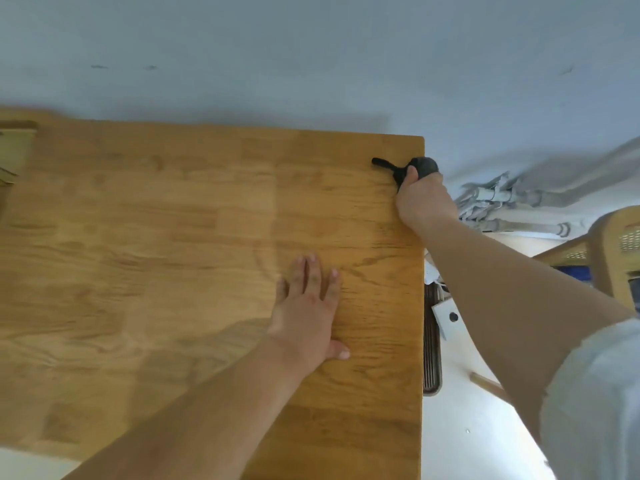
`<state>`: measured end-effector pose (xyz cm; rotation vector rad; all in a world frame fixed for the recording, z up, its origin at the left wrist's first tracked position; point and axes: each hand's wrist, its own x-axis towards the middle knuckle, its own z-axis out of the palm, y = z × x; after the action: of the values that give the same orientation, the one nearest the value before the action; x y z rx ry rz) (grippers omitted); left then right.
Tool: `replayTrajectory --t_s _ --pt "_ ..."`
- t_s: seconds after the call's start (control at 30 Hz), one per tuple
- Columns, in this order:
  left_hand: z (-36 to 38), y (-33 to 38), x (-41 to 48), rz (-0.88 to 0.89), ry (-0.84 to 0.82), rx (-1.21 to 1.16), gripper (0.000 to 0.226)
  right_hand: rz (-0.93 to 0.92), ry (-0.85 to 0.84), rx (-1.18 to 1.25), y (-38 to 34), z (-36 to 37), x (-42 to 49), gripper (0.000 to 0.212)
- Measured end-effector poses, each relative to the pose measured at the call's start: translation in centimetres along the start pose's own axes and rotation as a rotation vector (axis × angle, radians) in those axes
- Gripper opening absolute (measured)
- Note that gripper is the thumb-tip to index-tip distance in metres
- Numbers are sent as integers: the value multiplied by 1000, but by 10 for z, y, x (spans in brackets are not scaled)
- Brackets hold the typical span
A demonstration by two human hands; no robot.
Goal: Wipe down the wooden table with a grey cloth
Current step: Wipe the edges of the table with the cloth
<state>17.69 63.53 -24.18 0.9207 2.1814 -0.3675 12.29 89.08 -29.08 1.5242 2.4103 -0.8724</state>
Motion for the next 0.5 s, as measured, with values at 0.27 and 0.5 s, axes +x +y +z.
replayTrajectory --t_s 0.27,0.5 --pt "2 0 -4 -8 -3 -4 130 -28 -34 -5 12 -3 -29 64" --pt "0 0 -8 -26 34 -25 132 6 -59 -4 88 18 -142 64"
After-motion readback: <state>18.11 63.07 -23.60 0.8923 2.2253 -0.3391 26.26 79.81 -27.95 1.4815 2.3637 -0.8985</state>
